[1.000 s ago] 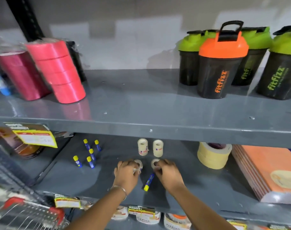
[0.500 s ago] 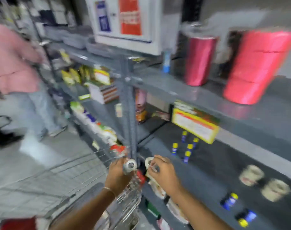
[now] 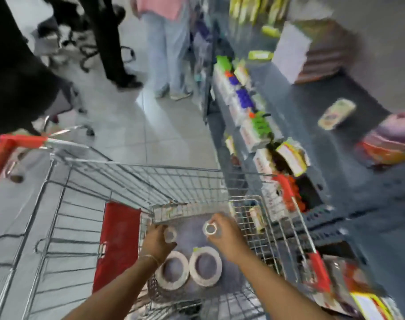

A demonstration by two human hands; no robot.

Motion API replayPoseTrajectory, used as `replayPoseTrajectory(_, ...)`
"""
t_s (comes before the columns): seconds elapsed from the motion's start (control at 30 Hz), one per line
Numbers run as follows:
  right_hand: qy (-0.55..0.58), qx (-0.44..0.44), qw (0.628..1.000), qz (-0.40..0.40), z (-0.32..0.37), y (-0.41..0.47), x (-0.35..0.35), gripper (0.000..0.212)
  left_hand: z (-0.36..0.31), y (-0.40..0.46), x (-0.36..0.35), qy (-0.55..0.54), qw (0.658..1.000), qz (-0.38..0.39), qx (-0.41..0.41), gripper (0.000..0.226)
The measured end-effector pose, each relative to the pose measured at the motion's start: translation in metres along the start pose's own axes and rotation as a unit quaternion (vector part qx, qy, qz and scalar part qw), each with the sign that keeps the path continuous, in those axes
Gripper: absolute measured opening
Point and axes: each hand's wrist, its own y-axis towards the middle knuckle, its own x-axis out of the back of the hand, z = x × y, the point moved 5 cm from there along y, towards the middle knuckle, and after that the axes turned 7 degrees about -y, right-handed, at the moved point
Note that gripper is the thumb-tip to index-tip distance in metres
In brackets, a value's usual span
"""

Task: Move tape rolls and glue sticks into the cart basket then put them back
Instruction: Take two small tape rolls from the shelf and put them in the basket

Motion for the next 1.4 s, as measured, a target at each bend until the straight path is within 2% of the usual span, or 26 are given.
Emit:
replayPoseTrajectory(0.07,-0.009,-0.017,0.999,0.044,-0.006,0.023,-0.038,0.021,0.022,0.015,-0.014,0.003,1.0,0.019,0.018,0.055)
replayPoseTrajectory(0.17,-0.011,-0.013,0.997,0.075,-0.013,0.052,-0.093,0.018,0.048,0.04,-0.033,-0.009,0.999,0.005,0.046,0.044)
replayPoseTrajectory(0.3,-0.028,-0.025,0.992,0.116,-0.025,0.078,-0.157,0.034,0.081,0.072,-0.056,0.012,0.994,0.028,0.109,0.034)
replayPoseTrajectory(0.4,-0.076,-0.033,0.989,0.121,-0.036,0.086,-0.193,0.04,0.097,0.089,-0.072,0.048,0.992,0.056,0.106,0.034)
replayPoseTrajectory(0.57,-0.137,-0.021,0.979,0.146,-0.044,0.095,-0.219,0.043,0.11,0.103,-0.088,0.083,0.987,0.083,0.106,0.026)
replayPoseTrajectory(0.7,-0.18,-0.002,0.97,0.165,-0.042,0.098,-0.226,0.049,0.114,0.104,-0.092,0.092,0.986,0.087,0.11,0.03)
replayPoseTrajectory(0.9,-0.17,-0.019,0.974,0.146,-0.036,0.089,-0.203,0.071,0.102,0.095,-0.083,0.119,0.986,0.083,0.079,0.045)
replayPoseTrajectory(1.0,-0.172,-0.009,0.979,0.11,-0.034,0.079,-0.171,0.07,0.082,0.084,-0.07,0.136,0.987,0.073,0.053,0.047)
replayPoseTrajectory(1.17,-0.157,-0.008,0.986,0.055,-0.024,0.048,-0.095,0.078,0.015,0.057,-0.047,0.212,0.974,0.048,-0.058,0.047)
replayPoseTrajectory(1.3,-0.154,-0.009,0.988,-0.031,-0.012,-0.005,-0.013,0.078,-0.069,0.02,-0.042,0.213,0.962,0.039,-0.167,0.055)
replayPoseTrajectory(1.4,-0.16,-0.029,0.982,-0.1,-0.006,-0.065,0.05,0.073,-0.14,-0.028,-0.049,0.224,0.936,0.027,-0.269,0.054)
